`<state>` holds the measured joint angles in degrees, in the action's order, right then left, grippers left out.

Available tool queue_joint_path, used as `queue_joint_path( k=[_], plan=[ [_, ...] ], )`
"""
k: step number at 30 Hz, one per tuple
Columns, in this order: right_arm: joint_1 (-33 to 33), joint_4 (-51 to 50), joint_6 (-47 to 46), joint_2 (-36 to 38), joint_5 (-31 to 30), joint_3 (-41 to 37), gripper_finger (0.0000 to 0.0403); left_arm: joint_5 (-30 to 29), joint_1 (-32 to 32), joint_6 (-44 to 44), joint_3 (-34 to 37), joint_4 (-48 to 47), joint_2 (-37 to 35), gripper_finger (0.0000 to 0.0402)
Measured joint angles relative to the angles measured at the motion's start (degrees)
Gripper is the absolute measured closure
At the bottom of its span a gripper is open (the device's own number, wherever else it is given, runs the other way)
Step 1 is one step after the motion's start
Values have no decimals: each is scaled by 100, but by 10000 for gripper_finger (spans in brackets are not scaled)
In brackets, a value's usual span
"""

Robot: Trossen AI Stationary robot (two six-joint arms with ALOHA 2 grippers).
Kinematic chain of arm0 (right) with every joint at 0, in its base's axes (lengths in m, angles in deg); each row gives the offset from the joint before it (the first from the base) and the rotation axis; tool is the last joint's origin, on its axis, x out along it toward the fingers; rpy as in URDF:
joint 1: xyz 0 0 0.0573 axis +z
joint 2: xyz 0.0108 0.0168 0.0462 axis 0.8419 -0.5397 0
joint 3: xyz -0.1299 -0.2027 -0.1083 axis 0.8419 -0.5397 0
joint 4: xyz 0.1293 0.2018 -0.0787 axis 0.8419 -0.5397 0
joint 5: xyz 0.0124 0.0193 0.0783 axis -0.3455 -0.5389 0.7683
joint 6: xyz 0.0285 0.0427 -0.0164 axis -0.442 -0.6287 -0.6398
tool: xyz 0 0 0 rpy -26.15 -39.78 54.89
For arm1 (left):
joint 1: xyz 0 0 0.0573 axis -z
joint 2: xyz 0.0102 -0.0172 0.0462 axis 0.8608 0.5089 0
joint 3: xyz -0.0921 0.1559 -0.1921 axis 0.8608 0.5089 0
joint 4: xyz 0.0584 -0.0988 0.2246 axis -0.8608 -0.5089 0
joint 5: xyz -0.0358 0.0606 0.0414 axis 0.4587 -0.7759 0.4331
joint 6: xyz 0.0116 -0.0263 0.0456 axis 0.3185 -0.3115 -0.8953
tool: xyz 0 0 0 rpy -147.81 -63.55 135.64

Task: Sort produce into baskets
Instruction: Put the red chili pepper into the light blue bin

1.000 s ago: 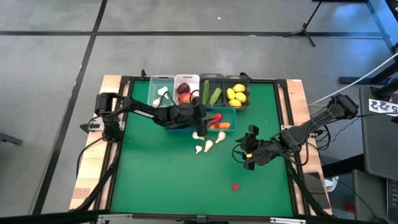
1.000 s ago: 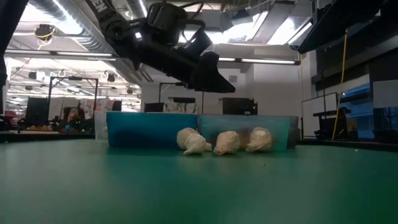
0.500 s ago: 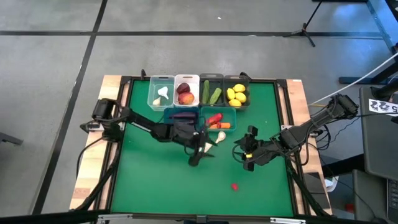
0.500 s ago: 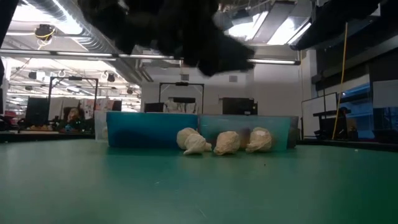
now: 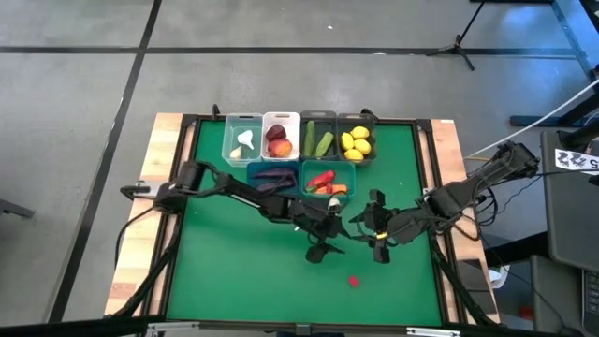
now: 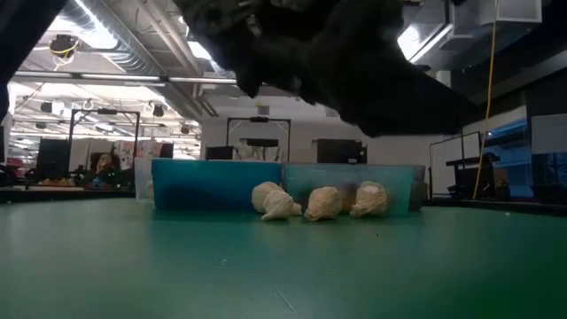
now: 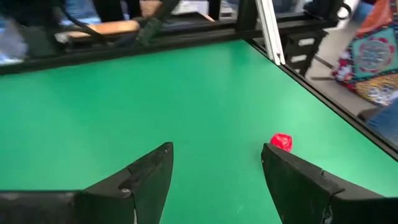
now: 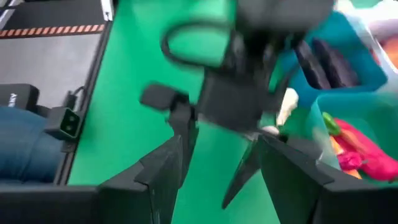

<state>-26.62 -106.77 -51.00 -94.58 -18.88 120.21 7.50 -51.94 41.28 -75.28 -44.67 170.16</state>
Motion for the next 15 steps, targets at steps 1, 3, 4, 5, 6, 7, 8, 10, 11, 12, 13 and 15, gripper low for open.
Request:
queue_joint_path(
  k=[1,3,4,5,6,7,8,10,11,12,13,15],
  plan=[
    [2,-103,61,0,1,129,194,49,-2,-2,-81,3,104,161],
    [0,-337,206,0,1,417,194,95,0,30,-208,19,262,161],
    [0,-442,296,0,-7,573,194,164,2,51,-269,32,326,161],
    [2,-529,401,0,-16,736,194,264,2,88,-312,33,393,161],
    [0,-623,523,0,-28,905,194,377,2,132,-367,39,462,161],
    [0,-711,670,0,-64,1076,194,471,2,194,-412,32,512,161],
    [2,-798,816,0,-114,1260,194,572,4,255,-457,23,582,161],
    [2,-962,1109,3,-279,1649,194,748,19,349,-568,31,674,161],
    [2,-1021,1250,22,-355,1853,194,853,36,386,-622,62,705,161],
    [2,-1057,1388,51,-402,2039,194,937,53,396,-648,64,712,161],
    [2,-1072,1518,93,-446,2220,194,1015,74,381,-654,67,712,161],
    [2,-1106,1747,206,-516,2558,194,1067,130,253,-663,97,710,161]
  ],
)
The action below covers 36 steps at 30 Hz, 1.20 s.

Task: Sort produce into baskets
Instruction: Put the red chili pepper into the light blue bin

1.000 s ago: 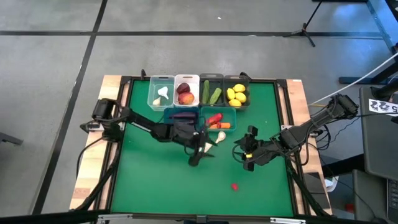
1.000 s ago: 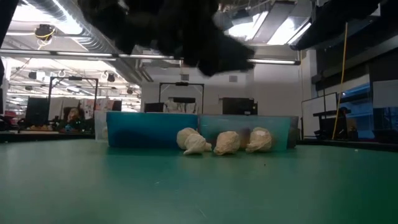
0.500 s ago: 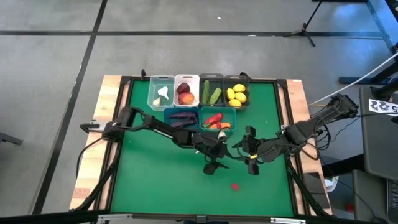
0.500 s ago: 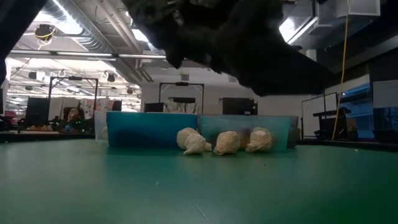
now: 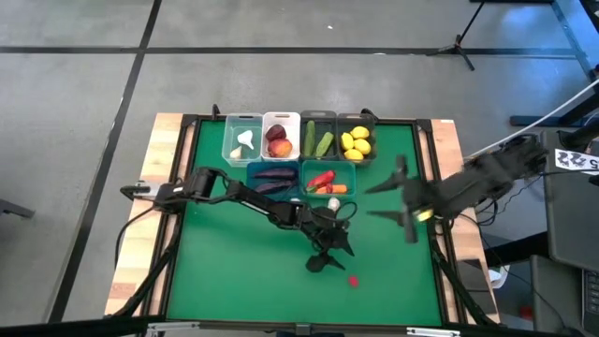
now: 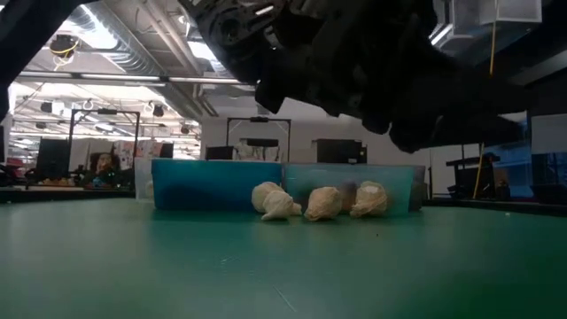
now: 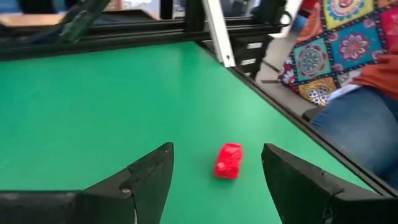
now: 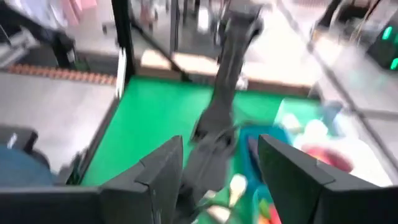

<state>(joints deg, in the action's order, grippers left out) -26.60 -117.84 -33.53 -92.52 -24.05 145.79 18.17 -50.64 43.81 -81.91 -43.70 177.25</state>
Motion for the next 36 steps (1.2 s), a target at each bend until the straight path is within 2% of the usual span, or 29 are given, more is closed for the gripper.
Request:
queue_joint_path(
  k=[5,12,15,19,26,36],
  plan=[
    [0,-26,165,401,-2,484,194,66,119,-2,-26,109,40,161],
    [0,-35,-82,825,-47,511,194,434,123,200,-396,200,414,161],
    [0,-47,-129,833,-37,511,194,790,101,365,-714,100,695,161],
    [0,-65,-138,804,65,509,194,954,71,482,-1167,-232,917,161],
    [0,-64,-141,685,156,509,194,1491,36,245,-1735,-666,1274,170],
    [0,-82,-139,647,307,506,194,1528,-51,80,-1778,-608,1345,171]
  ],
)
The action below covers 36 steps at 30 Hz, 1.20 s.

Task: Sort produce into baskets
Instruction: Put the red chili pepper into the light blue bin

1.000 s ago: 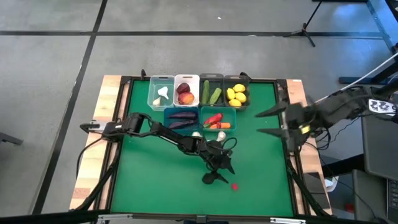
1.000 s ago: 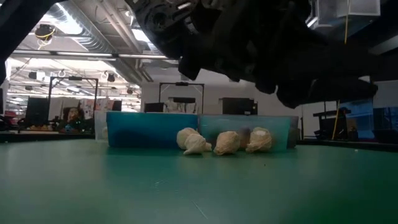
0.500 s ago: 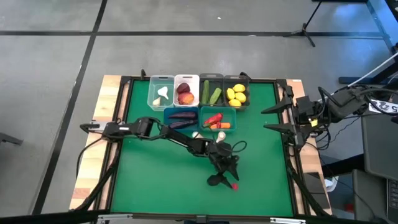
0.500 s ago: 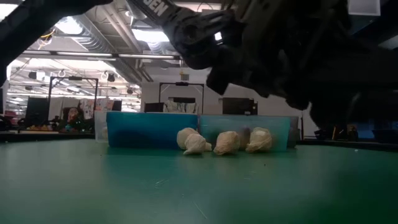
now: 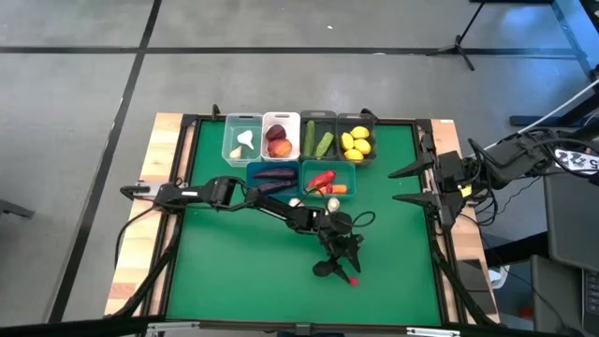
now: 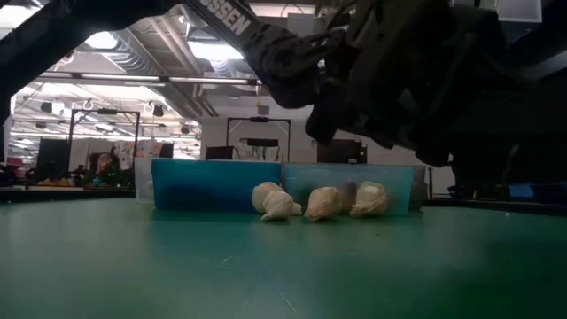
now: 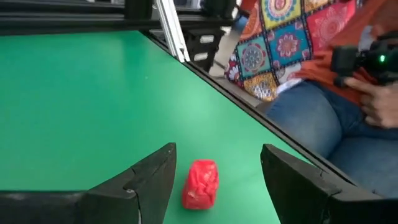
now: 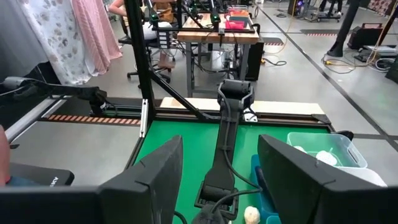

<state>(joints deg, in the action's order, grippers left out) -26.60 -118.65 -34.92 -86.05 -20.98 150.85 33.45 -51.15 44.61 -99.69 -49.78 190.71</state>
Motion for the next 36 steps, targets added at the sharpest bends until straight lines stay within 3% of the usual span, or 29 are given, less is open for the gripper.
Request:
queue_joint_path(
  k=[8,22,29,36],
  plan=[
    [0,7,-42,2,-2,-1,194,-8,-49,420,-3,341,49,171],
    [0,-291,-291,-31,1,1,194,-312,-44,401,-3,665,47,171],
    [0,-400,-283,-26,-52,-102,194,-77,-39,654,2,482,47,171],
    [0,-258,-286,-31,-94,-397,194,-1020,280,-553,8,-145,36,171]
  ],
)
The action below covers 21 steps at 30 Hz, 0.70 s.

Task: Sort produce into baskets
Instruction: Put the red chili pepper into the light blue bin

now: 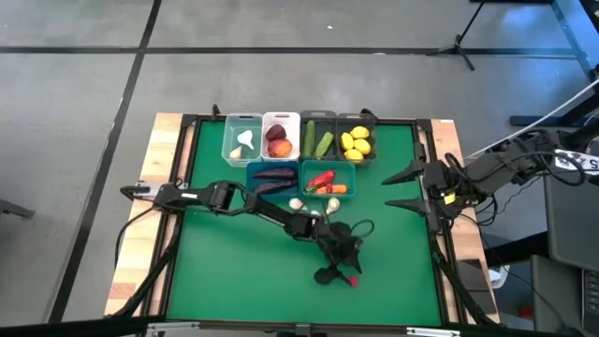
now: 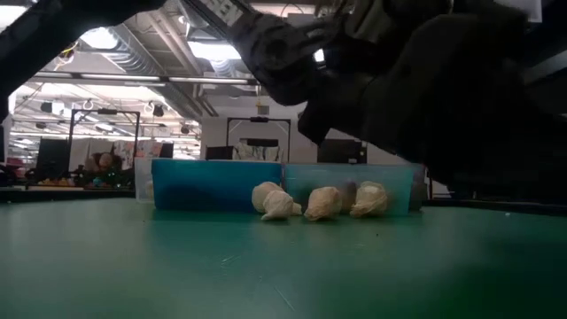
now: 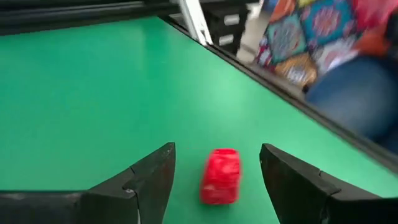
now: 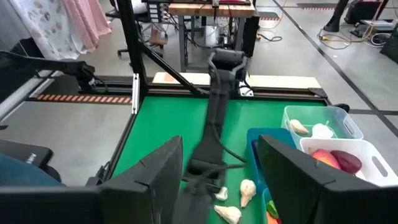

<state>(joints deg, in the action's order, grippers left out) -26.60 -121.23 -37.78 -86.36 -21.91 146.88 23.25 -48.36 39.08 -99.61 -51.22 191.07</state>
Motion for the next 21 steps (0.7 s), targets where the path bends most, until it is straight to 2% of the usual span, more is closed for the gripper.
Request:
queue_joint_path(
  k=[3,10,16,21],
  plan=[
    [0,105,-54,2,-15,-117,194,-232,188,-510,0,-71,55,171],
    [0,340,-258,4,-17,-349,194,-548,332,-722,2,130,249,171],
    [0,450,-317,-2,-16,-472,194,-581,256,-140,17,270,333,171],
    [0,526,-315,0,-17,-472,194,-660,339,-73,20,443,428,186]
  ],
)
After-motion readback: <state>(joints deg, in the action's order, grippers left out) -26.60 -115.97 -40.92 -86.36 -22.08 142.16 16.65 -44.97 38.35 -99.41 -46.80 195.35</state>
